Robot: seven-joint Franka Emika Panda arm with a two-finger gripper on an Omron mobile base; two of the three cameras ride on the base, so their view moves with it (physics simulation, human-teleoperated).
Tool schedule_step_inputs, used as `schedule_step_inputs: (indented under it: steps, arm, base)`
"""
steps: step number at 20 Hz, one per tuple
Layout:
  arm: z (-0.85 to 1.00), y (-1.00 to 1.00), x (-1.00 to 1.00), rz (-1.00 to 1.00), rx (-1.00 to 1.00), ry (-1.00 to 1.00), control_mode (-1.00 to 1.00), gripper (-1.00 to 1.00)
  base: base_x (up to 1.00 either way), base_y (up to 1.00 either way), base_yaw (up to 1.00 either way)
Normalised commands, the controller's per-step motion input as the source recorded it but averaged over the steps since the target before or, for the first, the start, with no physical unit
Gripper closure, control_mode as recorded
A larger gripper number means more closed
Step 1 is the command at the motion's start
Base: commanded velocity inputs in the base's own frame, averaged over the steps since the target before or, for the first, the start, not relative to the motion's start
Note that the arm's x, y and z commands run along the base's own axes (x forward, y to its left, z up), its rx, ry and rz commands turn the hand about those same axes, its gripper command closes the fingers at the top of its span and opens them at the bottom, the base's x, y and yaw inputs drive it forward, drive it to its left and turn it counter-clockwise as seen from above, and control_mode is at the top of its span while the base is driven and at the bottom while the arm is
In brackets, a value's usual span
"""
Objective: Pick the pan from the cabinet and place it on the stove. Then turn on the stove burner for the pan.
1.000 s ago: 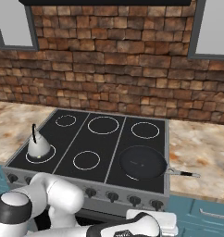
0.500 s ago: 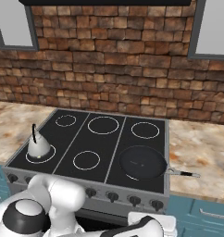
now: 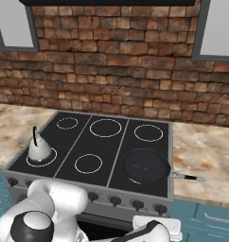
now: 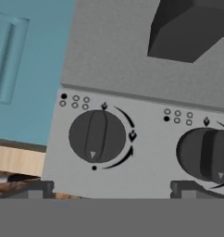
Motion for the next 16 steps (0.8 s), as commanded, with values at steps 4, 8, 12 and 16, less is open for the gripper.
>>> schedule_step_inputs:
  steps: [4, 8, 12, 16]
  arm:
    - [-0.13, 0.0, 0.21, 0.0, 0.0, 0.0, -1.0, -1.0]
    - [-0.23, 0.0, 0.15, 0.0, 0.04, 0.0, -1.0, -1.0]
    - [-0.19, -0.03, 0.15, 0.0, 0.05, 0.0, -1.0, -1.0]
    - [-0.03, -0.13, 0.08, 0.0, 0.06, -0.02, -1.0, -1.0]
  base:
    - [0.0, 0.0, 0.0]
    - [0.0, 0.0, 0.0]
    - [0.0, 0.0, 0.0]
    - [0.0, 0.0, 0.0]
